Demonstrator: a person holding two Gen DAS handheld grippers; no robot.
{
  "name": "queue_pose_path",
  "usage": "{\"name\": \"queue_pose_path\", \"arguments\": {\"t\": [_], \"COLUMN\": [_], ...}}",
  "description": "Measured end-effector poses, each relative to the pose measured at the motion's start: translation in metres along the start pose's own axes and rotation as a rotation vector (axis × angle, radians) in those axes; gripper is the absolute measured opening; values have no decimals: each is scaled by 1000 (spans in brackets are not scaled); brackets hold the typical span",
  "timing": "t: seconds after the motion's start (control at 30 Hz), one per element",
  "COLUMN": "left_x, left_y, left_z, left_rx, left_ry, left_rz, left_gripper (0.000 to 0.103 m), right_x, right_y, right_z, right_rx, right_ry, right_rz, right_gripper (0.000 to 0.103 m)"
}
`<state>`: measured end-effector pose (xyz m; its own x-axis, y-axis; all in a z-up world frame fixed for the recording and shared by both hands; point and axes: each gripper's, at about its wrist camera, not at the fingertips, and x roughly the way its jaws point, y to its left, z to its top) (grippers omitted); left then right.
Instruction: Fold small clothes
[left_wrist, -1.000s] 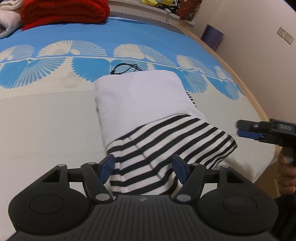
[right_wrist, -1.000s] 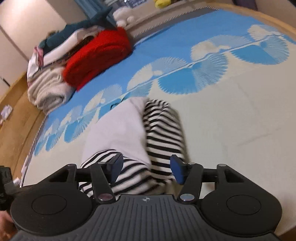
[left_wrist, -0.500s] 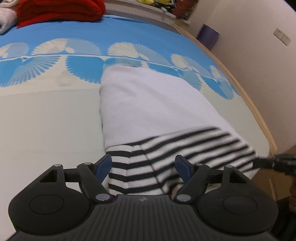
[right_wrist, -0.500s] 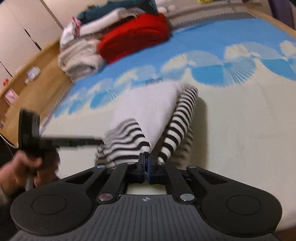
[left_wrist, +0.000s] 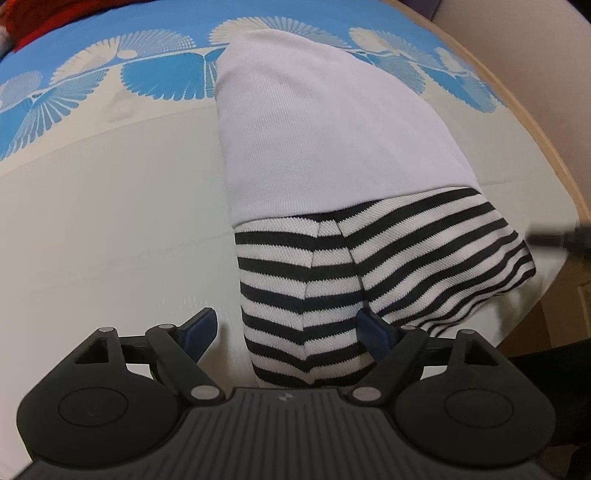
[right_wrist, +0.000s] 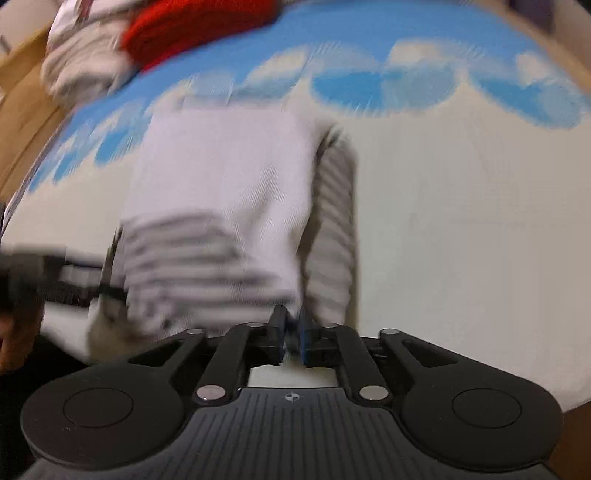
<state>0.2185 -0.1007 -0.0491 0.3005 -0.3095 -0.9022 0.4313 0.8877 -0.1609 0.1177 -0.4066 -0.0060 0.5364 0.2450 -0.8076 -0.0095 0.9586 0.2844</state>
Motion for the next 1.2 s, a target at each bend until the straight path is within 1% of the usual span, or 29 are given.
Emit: {"name": "queue_pose_path", "arguments": {"t": [0.03,0.07,0.1,0.13,0.17,0.23,0.27,0.3,0.33,0.37,0.4,0.43,0.5,0.57,0.6,0.63,0.67,0.73,0.77,0.8,0.83,0.9,0.93,1.0,1.07,1.1,1.13,1.17,1.2], "left_x": [-2,-4,-6,-10,-13,-21,-25,-30,-36,-42,-49,-55,-64,-66,-65,-61,-56,-38,-24,-8,7,35,40,43,37,32,27,23,21], "left_y": [1,1,1,2,3,8,11,16,20,23,26,25,25,24,26,29,31,38,44,49,52,57,61,73,84,89,92,95,100], "left_z": [1,2,2,2,3,5,7,10,13,18,25,33,53,74,84,92,99,105,106,105,104,107,107,110,112,112,114,112,113], "left_rx": [-2,-4,-5,-7,-11,-38,-58,-79,-103,-122,-125,-111,-62,-34,-29,-31,-33,-42,-53,-55,-46,-49,-60,-116,-185,-215,-243,-272,-305], "left_ry": [2,0,-6,-18,-32,-68,-87,-108,-134,-159,-184,-203,-238,-252,-260,-266,-271,-263,-246,-225,-195,-112,-106,-88,-89,-94,-104,-116,-125], "left_rz": [-6,-9,-11,-13,-14,-19,-25,-32,-42,-55,-73,-82,-77,-81,-101,-123,-144,-179,-196,-191,-153,-3,22,14,-28,-56,-87,-119,-153], "left_gripper": [87,87,87,87,87,86,86,86,86,86,85,85,83,75,68,57,50,17,13,12,12,12,12,13,16,26,47,58,75], "right_x": [-7,-17,-23,-27,-26,-13,-1,12,25,44,56,63,66,67,67,71,71,70,70,69,67,70,71,73,77,78,79,79,80], "right_y": [1,4,8,12,18,33,44,53,61,69,72,73,70,71,71,74,76,77,78,80,81,81,81,82,82,82,83,84,85], "right_z": [5,10,13,16,18,20,19,17,13,6,2,-2,-1,3,4,3,3,3,4,5,3,4,5,7,9,11,11,12,11], "right_rx": [13,22,21,17,9,-41,-93,-150,-211,-281,-323,-351,-336,-319,-326,-337,-346,-350,-350,-351,-354,-359,-360,-363,-357,-353,-350,-346,-346], "right_ry": [-70,-158,-220,-261,-279,-241,-196,-147,-92,-13,28,43,43,45,47,47,47,51,54,54,56,56,52,58,67,70,72,72,71], "right_rz": [-1,11,34,66,106,181,189,167,122,44,-13,-45,-51,-54,-59,-68,-76,-84,-87,-87,-88,-86,-83,-89,-98,-105,-111,-119,-126], "right_gripper": [14,18,22,28,32,32,32,32,32,32,32,36,40,40,40,40,41,41,41,41,41,41,41,41,42,42,43,44,45]}}
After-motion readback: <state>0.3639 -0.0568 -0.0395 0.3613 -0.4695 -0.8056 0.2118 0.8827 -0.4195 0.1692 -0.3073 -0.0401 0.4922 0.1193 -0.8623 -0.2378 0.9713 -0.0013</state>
